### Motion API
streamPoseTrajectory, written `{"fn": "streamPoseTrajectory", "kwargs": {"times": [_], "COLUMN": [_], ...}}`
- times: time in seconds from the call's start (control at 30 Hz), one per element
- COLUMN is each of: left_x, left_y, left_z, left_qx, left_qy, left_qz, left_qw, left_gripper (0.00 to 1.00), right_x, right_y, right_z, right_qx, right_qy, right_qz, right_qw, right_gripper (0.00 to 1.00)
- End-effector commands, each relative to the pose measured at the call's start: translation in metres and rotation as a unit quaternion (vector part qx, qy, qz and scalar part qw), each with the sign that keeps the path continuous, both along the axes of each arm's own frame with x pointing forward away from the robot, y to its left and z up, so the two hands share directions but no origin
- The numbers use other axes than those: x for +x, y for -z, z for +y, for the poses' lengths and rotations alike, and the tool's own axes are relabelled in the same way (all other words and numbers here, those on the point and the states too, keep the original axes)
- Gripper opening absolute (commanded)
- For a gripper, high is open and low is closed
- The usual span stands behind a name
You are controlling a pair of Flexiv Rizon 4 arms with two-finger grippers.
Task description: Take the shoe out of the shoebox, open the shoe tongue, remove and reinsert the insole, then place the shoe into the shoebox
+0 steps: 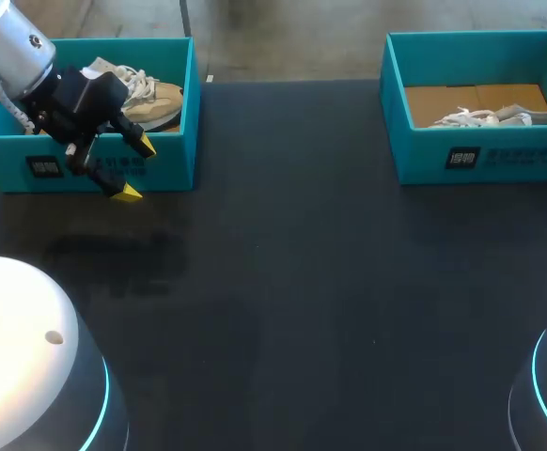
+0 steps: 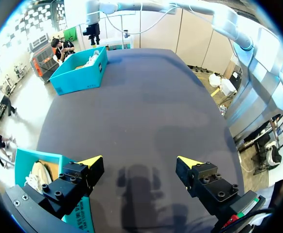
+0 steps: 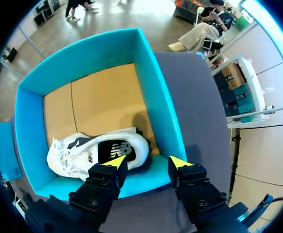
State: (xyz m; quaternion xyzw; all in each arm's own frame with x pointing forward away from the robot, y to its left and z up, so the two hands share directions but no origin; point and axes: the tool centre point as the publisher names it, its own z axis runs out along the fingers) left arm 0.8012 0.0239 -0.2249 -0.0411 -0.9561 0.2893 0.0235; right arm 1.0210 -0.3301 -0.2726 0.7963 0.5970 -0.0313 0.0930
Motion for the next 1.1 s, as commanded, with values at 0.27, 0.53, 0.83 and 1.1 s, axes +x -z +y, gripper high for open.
{"fn": "streamPoseTrajectory", "kwargs": {"times": [0.27, 0.53, 0.83, 1.1], "left_x": [-0.001, -0.001, -0.001, -0.001], "left_y": [0.000, 0.000, 0.000, 0.000], "left_z": [0.000, 0.000, 0.000, 0.000], "left_qx": [0.001, 0.001, 0.001, 0.001], "left_qy": [0.000, 0.000, 0.000, 0.000], "left_qz": [0.000, 0.000, 0.000, 0.000], "left_qw": [1.000, 1.000, 1.000, 1.000], "left_gripper": [1.00, 1.00, 1.00, 1.00], "right_x": [-0.029, -0.056, -0.093, -0.120], "right_y": [-0.055, -0.065, -0.069, -0.066], "right_z": [0.048, 0.061, 0.065, 0.062], "right_qx": [0.061, 0.076, 0.076, 0.072], "right_qy": [-0.138, -0.181, -0.225, -0.250], "right_qz": [-0.038, -0.040, -0.028, -0.019], "right_qw": [0.988, 0.980, 0.971, 0.965], "right_gripper": [0.64, 0.75, 0.79, 0.98]}}
